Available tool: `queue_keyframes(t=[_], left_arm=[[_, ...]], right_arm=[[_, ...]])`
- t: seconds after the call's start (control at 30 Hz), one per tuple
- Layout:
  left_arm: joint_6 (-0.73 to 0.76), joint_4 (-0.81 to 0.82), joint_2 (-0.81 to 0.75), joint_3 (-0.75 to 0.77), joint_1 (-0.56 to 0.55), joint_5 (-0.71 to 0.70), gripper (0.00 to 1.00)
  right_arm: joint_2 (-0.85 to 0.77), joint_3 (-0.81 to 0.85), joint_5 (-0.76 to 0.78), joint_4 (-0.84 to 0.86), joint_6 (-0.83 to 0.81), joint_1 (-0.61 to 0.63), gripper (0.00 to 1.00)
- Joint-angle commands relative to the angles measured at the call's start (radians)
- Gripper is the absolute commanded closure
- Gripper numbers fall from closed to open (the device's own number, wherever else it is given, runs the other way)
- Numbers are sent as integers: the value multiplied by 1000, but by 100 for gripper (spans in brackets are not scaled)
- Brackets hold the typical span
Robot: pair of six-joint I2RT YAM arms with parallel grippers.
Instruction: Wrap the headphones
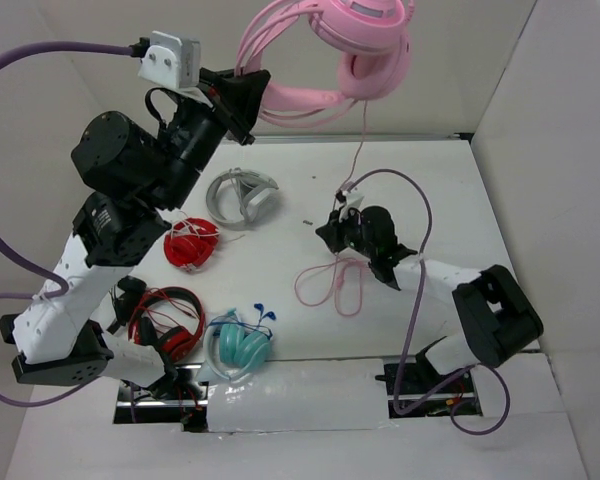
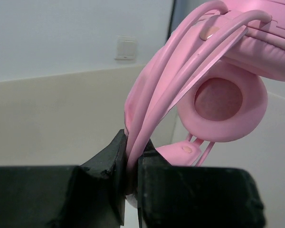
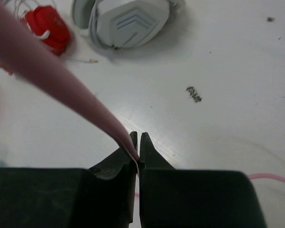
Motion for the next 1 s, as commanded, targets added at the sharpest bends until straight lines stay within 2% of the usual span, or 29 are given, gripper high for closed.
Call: queue_keyframes(t=[0.0,0.1,0.17,0.2,0.23,0.33,0.4,0.47,0.5,0.53,0.63,0.67,0.8,0.9,0.97], left_arm=[[93,326,0,-9,-7,-174,100],[199,456,43,-40,-6,-269,100],[296,539,87,-72,-1,-300,100],[315,582,126,-72,2,-335,100],[326,579,147,-67,5,-347,100],[297,556,212,-73,13,-375,100],[257,448,253,-75,16,-375,100],[112,300,282,-78,29,-360,100],[111,229,285,-78,37,-360,100],[-28,138,290,-77,46,-337,100],[-285,-191,318,-35,150,-124,100],[-318,-229,327,-34,169,-69,100],[-257,-200,365,-102,190,-30,100],[-241,-203,387,-132,181,1,100],[-212,-157,361,-197,192,82,100]], right_arm=[[-107,-56,-4,-132,34,57,100],[-238,-117,19,-232,74,142,100],[-361,-144,193,-307,95,292,100],[-396,-142,278,-418,103,347,100],[-432,-131,426,-476,127,437,100],[-549,-78,583,-714,179,525,100],[-617,-23,625,-851,186,578,100],[-675,54,749,-977,204,616,100],[-675,79,749,-1019,204,625,100],[-696,108,784,-1056,212,634,100],[-707,223,855,-1203,194,647,100],[-704,253,877,-1264,184,648,100],[-671,428,944,-1369,120,654,100],[-641,517,957,-1362,28,653,100],[-628,551,969,-1354,-38,654,100]])
